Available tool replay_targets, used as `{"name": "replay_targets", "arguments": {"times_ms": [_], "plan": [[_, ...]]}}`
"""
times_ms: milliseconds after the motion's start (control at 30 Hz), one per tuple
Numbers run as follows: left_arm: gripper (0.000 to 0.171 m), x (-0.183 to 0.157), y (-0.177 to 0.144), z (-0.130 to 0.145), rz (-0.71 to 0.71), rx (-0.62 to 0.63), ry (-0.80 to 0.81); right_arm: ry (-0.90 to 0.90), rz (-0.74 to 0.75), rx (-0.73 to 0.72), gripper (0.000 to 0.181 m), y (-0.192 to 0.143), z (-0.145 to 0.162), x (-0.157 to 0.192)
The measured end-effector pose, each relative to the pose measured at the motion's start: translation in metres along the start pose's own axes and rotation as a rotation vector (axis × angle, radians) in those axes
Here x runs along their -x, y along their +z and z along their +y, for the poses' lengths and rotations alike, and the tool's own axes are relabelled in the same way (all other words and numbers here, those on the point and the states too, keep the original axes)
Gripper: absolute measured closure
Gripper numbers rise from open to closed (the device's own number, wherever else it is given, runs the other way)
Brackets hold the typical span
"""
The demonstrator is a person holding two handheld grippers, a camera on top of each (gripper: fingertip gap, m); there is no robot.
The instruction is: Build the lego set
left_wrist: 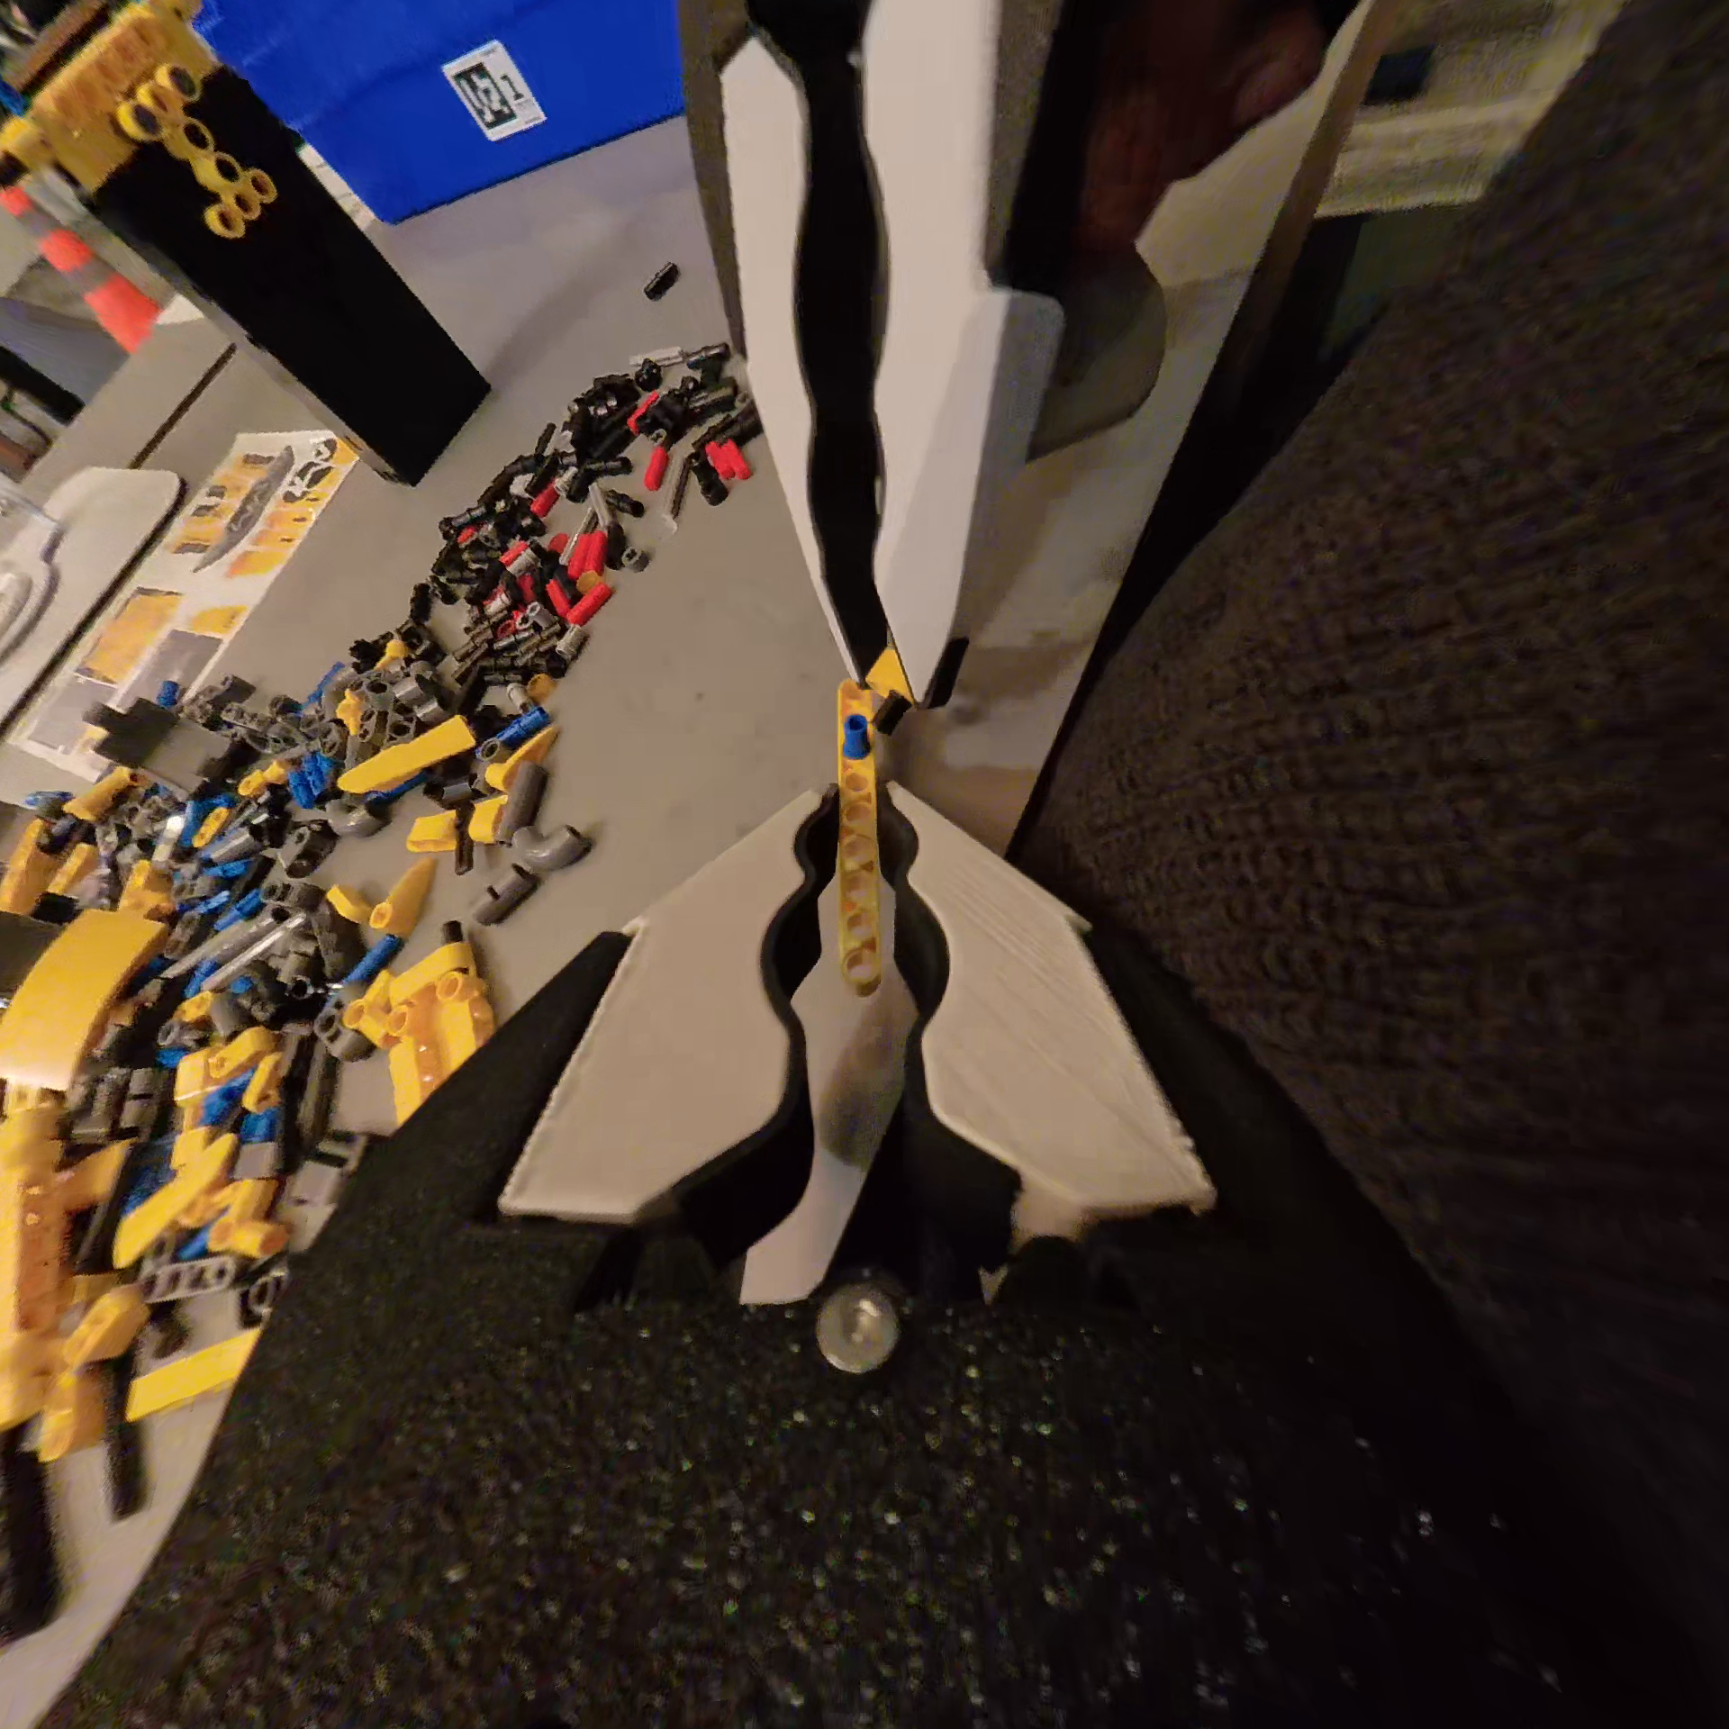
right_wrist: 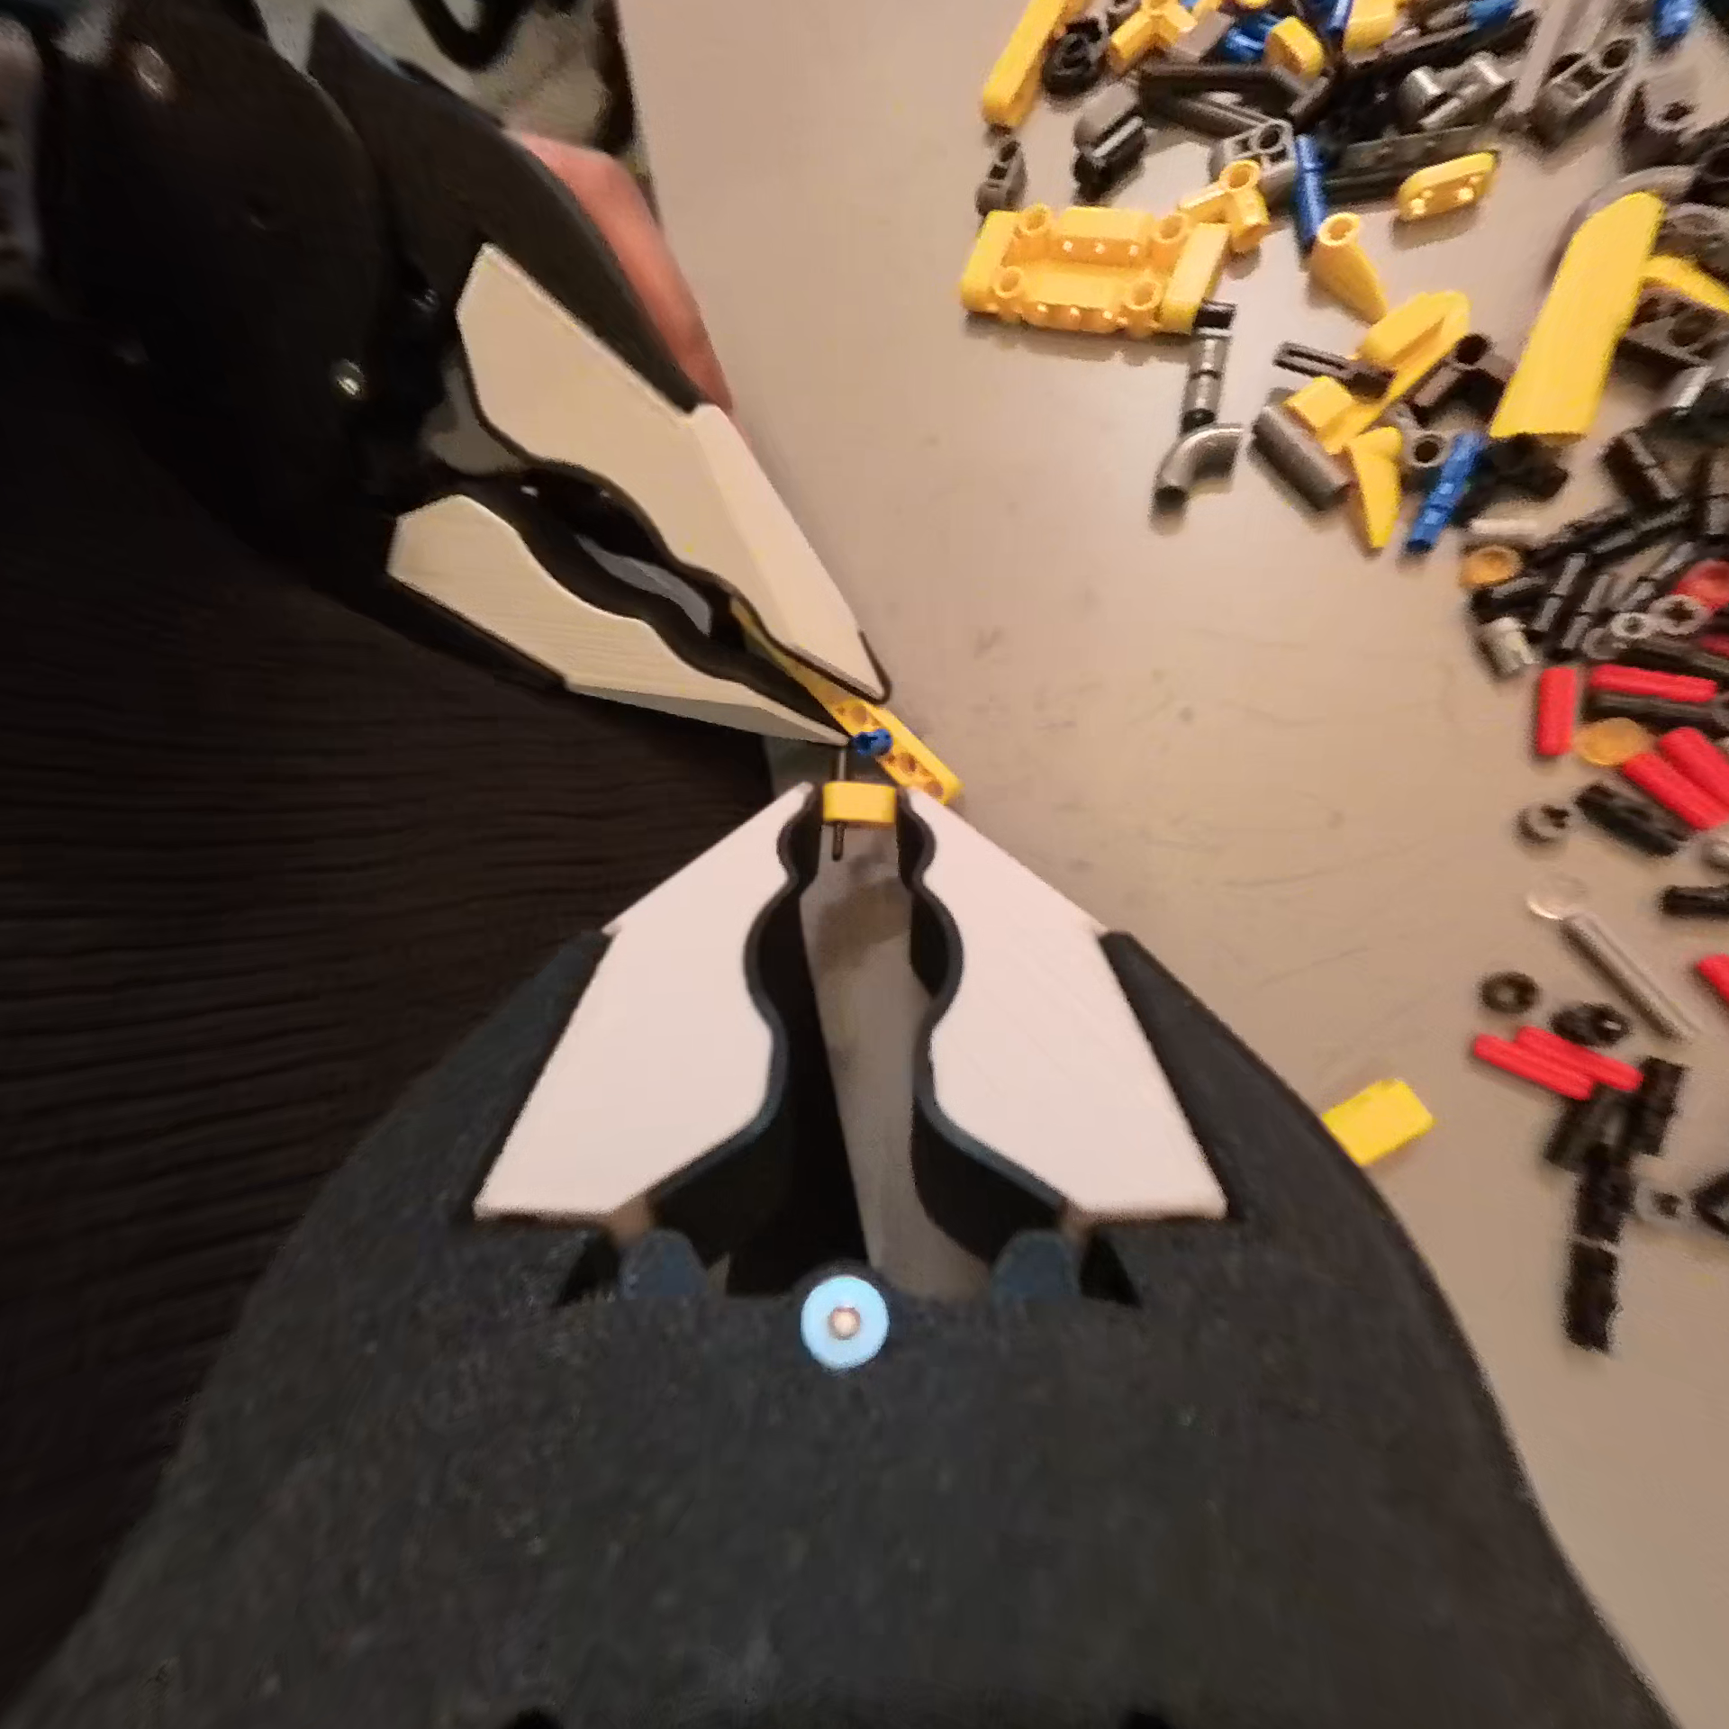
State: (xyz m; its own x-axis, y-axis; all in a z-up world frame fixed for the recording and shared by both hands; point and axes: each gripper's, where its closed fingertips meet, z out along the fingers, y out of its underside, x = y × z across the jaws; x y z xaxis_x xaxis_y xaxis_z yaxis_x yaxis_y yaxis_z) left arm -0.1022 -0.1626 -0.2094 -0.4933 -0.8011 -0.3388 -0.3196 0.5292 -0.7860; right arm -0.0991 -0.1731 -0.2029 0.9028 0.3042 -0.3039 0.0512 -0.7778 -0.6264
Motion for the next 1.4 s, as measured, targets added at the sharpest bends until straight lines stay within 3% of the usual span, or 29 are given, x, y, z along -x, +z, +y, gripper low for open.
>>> {"name": "replay_targets", "arguments": {"times_ms": [400, 600, 767, 1033, 1233, 1333, 1400], "plan": [[0.165, 0.009, 0.004, 0.004, 0.032, -0.026, -0.181, 0.046, 0.032, -0.14, 0.165, -0.004, 0.001, -0.006], [0.146, 0.018, -0.004, -0.002, 0.001, -0.076, -0.225, 0.056, 0.011, -0.168, 0.165, -0.007, -0.003, -0.004], [0.146, 0.007, -0.024, -0.037, 0.095, -0.263, -0.19, 0.106, -0.118, -0.191, 0.166, -0.009, -0.011, 0.011], [0.149, -0.009, -0.02, -0.029, 0.11, -0.197, -0.028, 0.251, -0.269, -0.157, 0.165, -0.008, -0.007, 0.015], [0.151, -0.012, -0.018, -0.032, 0.119, -0.213, -0.002, 0.326, -0.387, -0.152, 0.165, -0.01, -0.006, 0.025], [0.171, -0.018, -0.017, -0.031, 0.157, -0.209, 0.002, 0.357, -0.432, -0.156, 0.165, -0.008, -0.007, 0.029], [0.171, -0.018, -0.017, -0.03, 0.157, -0.206, -0.012, 0.365, -0.437, -0.169, 0.166, -0.008, -0.009, 0.028]]}}
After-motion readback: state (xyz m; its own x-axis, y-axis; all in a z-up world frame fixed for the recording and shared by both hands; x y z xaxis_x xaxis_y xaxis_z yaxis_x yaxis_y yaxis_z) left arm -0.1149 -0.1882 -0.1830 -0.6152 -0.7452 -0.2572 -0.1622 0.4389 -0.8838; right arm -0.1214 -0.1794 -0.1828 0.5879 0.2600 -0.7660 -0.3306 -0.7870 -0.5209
